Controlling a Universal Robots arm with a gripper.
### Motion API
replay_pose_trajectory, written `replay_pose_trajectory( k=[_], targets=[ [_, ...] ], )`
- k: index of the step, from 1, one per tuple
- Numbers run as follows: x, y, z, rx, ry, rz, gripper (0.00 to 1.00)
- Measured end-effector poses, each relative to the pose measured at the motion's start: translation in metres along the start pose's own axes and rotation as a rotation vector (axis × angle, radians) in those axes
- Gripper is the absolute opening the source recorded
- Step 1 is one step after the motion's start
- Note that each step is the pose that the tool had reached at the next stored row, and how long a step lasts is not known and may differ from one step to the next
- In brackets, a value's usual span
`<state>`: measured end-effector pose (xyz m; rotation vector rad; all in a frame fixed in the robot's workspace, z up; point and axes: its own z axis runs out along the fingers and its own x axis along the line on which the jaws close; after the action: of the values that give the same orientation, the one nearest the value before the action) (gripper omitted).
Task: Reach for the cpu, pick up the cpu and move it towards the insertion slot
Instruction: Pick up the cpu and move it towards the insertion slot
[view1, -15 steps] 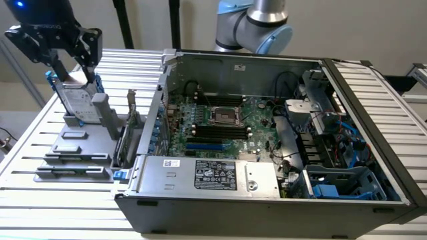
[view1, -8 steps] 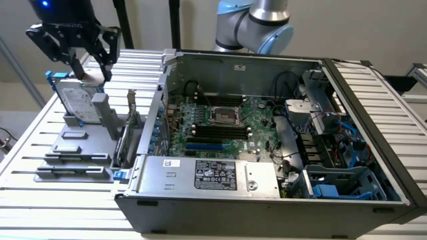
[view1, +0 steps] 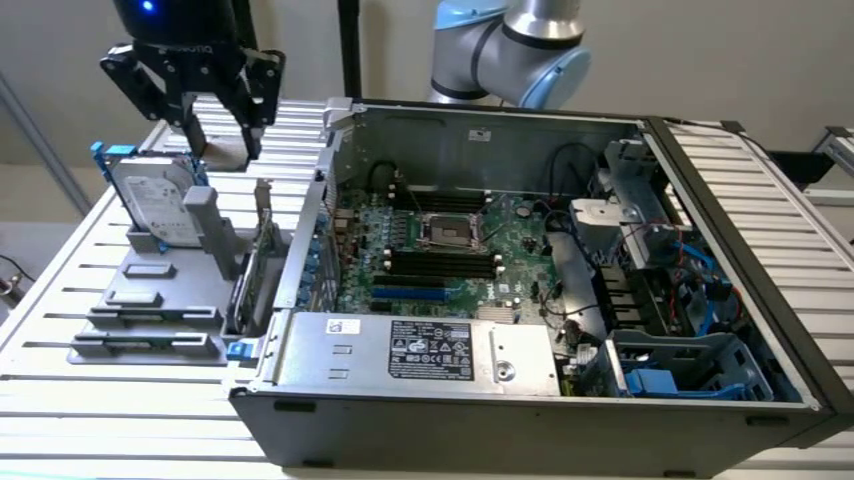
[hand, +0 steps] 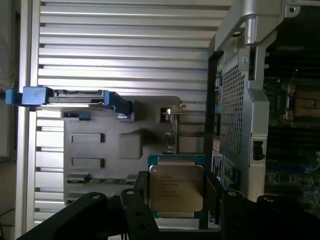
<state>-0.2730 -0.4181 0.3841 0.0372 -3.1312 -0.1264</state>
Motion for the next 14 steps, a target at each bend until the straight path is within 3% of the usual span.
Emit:
replay_pose_trajectory(
  k=[14],
  targets=[
    [-0.064,-0.0012,-0.0036,-0.0097,0.0008,0.000,0.55]
  ],
)
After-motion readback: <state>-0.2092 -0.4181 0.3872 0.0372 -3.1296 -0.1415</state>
